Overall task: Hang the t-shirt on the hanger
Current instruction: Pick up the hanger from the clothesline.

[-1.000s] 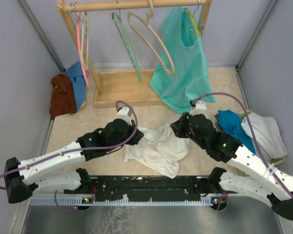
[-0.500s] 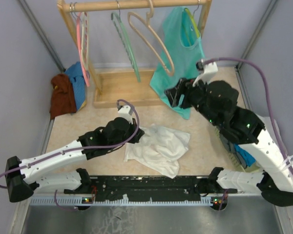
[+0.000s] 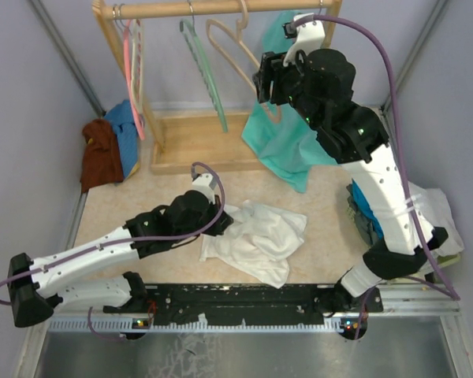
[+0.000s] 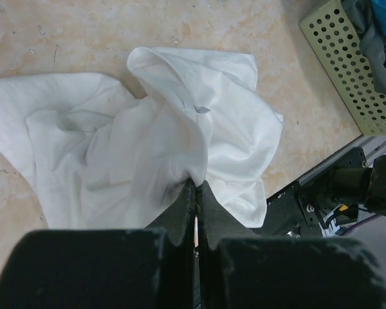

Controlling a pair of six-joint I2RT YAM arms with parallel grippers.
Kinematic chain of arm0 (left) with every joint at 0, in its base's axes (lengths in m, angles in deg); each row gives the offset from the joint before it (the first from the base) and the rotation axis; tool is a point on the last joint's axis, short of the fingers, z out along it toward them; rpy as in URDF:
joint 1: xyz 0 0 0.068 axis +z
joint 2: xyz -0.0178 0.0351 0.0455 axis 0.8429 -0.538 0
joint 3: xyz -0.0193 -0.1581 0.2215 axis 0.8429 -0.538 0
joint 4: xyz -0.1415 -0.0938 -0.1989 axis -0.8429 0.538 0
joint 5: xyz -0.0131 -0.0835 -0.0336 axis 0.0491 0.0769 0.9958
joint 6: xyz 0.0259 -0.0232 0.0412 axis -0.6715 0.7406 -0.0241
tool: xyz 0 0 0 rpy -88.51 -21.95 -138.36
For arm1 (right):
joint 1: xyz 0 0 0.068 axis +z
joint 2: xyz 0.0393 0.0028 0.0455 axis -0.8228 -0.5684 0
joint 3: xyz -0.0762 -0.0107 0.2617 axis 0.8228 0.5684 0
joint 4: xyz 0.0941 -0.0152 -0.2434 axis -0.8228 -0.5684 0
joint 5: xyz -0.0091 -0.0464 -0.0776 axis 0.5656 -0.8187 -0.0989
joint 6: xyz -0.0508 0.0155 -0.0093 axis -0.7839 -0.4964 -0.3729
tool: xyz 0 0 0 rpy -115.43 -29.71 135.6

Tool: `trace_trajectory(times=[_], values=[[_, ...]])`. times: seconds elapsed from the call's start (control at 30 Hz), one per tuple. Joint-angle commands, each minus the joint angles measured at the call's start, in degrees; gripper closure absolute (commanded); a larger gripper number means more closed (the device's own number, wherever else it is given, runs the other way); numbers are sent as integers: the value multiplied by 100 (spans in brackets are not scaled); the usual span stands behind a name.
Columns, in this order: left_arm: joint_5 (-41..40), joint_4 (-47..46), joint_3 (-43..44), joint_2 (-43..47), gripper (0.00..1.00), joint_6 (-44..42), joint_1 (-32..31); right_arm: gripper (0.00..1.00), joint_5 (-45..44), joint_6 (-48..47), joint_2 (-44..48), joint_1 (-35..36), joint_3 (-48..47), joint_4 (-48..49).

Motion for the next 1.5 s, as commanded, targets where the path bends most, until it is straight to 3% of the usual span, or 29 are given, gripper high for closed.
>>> trace_trajectory(times=[0.0,0.23,0.57,0.73,0.9,1.1,1.47], values=[[140,124,-27,161,100,95,-13,42,460,-314,-343,-306,-768,-35],[116,177,-20,237,100,124,-15,43,1279,-18,-720,-888,-982,69],[13,300,-39,362,100,157,-9,45,1946,167,-1206,-918,-924,300],[-5,291,-50,388,100,172,-16,55,1640,164,-1415,-918,-910,188],[-57,325,-49,430,100,154,-14,71,1427,120,-1409,-918,-783,289],[-96,313,-60,461,100,149,-18,98,1304,45,-1464,-917,-1075,253],[-139,275,-67,488,100,101,-14,100,1205,41,-900,-918,-1081,673]])
